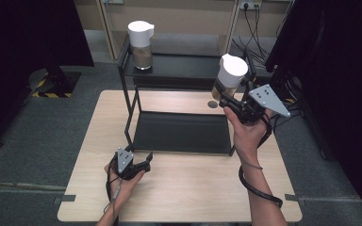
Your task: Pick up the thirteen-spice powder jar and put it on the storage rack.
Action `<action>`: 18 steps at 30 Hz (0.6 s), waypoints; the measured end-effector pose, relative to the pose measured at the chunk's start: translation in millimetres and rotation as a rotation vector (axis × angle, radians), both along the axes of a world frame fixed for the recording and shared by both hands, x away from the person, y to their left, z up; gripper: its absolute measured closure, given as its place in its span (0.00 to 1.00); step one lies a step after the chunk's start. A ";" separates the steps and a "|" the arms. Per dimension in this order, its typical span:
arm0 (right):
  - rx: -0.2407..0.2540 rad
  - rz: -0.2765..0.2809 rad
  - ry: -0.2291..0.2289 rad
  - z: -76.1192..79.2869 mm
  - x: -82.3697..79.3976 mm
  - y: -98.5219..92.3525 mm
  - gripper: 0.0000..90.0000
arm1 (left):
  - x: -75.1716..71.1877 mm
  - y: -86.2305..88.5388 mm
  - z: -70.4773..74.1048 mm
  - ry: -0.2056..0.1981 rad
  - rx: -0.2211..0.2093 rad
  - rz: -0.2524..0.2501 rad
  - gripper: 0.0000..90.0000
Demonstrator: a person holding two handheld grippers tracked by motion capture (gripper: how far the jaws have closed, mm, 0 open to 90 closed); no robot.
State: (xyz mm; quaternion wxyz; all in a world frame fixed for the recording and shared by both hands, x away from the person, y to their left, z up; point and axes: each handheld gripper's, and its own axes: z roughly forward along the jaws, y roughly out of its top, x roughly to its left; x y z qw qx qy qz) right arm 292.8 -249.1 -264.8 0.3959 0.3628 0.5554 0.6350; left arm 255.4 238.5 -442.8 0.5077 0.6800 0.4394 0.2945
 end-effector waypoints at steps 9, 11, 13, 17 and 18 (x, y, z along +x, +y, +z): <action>0.012 -0.010 0.000 8.7 6.0 1.3 0.34 | 0.2 0.3 0.1 0.002 -0.002 0.001 0.15; 0.012 -0.013 -0.001 11.0 7.6 1.6 0.34 | 0.2 0.2 0.2 0.002 -0.001 0.001 0.15; 0.012 -0.015 0.000 13.5 9.2 2.1 0.34 | 0.2 0.1 0.1 0.001 0.000 0.000 0.15; 0.009 -0.028 0.001 20.0 13.5 3.7 0.34 | 0.3 0.2 0.2 0.002 -0.001 0.000 0.15; 0.011 -0.029 0.004 21.2 14.3 4.0 0.34 | 0.3 0.2 0.2 0.002 -0.001 0.001 0.15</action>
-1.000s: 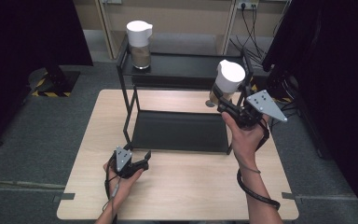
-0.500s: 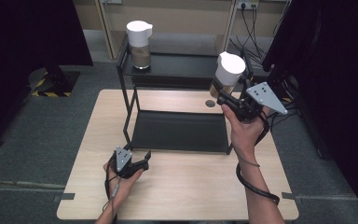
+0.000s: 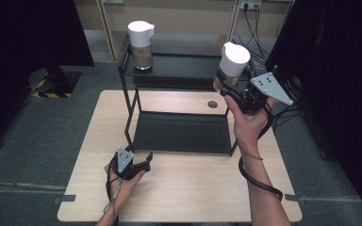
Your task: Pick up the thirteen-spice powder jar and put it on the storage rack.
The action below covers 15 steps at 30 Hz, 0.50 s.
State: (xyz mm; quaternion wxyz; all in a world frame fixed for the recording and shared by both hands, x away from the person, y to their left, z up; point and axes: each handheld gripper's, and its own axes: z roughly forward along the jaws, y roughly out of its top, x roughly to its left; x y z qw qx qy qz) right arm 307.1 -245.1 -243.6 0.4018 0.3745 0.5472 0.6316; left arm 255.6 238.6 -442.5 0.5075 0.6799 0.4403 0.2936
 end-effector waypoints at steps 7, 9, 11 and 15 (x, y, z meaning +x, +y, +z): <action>0.002 -0.017 0.012 7.7 10.6 2.9 0.34 | 0.3 0.3 0.1 0.002 -0.002 -0.001 0.15; 0.003 -0.021 0.015 9.2 13.2 3.7 0.34 | 0.3 0.3 0.0 0.002 -0.002 -0.001 0.15; 0.007 -0.026 0.019 11.1 16.1 4.7 0.34 | 0.3 0.2 0.1 0.002 -0.001 -0.001 0.15; 0.006 -0.031 0.029 16.8 24.5 8.2 0.34 | 0.2 -0.3 0.2 0.001 0.002 -0.001 0.15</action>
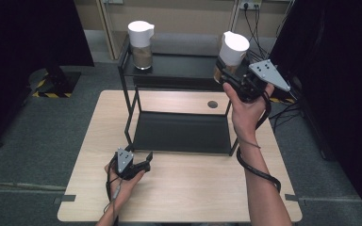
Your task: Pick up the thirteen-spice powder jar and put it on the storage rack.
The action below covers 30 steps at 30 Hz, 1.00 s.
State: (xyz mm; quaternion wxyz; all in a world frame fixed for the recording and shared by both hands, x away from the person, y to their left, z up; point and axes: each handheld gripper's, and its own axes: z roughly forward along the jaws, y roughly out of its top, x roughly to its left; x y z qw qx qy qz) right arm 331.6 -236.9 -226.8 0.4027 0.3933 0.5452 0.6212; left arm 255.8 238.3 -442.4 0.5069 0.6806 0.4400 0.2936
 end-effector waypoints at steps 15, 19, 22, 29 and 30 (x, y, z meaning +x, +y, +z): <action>0.007 -0.020 0.046 6.2 24.7 5.9 0.34 | 0.5 0.8 0.0 0.003 -0.005 -0.002 0.15; 0.015 -0.034 0.066 7.6 31.2 5.3 0.34 | 0.7 1.0 0.1 0.004 -0.005 -0.002 0.15; 0.017 -0.045 0.075 9.2 36.6 5.5 0.34 | 0.8 1.1 0.0 0.004 -0.006 -0.004 0.15; 0.021 -0.085 0.112 9.3 47.9 8.6 0.34 | 1.0 1.5 -0.2 0.003 -0.008 -0.005 0.15; 0.022 -0.088 0.113 9.1 49.0 8.4 0.34 | 1.1 1.5 -0.1 0.004 -0.008 -0.005 0.15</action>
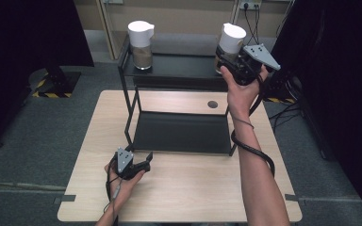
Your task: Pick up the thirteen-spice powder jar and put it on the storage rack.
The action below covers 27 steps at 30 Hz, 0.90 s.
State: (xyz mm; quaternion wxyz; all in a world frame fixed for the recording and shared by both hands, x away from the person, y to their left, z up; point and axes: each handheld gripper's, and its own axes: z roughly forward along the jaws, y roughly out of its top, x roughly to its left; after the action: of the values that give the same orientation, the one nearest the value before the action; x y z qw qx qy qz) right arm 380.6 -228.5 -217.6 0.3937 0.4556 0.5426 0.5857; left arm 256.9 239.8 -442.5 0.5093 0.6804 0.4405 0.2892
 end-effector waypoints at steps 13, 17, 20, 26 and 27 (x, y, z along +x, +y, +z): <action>-0.041 -0.019 0.023 -0.7 8.3 2.1 0.34 | 0.3 0.1 0.3 0.002 0.001 -0.001 0.15; -0.057 -0.022 0.022 0.0 8.7 3.9 0.34 | 0.1 -0.1 0.1 0.000 0.001 -0.001 0.15; -0.070 -0.021 0.016 -0.8 8.7 4.9 0.34 | 0.0 -0.2 0.1 -0.001 0.002 -0.001 0.15; -0.085 -0.019 0.009 -2.4 8.8 7.0 0.34 | -0.1 -0.4 0.1 -0.001 0.003 -0.002 0.15; -0.083 -0.019 0.009 -2.7 8.9 6.9 0.34 | -0.1 -0.3 0.1 -0.001 0.003 -0.002 0.15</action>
State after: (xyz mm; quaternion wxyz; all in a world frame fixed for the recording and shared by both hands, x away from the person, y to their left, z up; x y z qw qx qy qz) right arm 389.6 -221.5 -220.3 0.4155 0.4467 0.5636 0.5569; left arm 256.8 239.5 -442.4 0.5088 0.6814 0.4391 0.2899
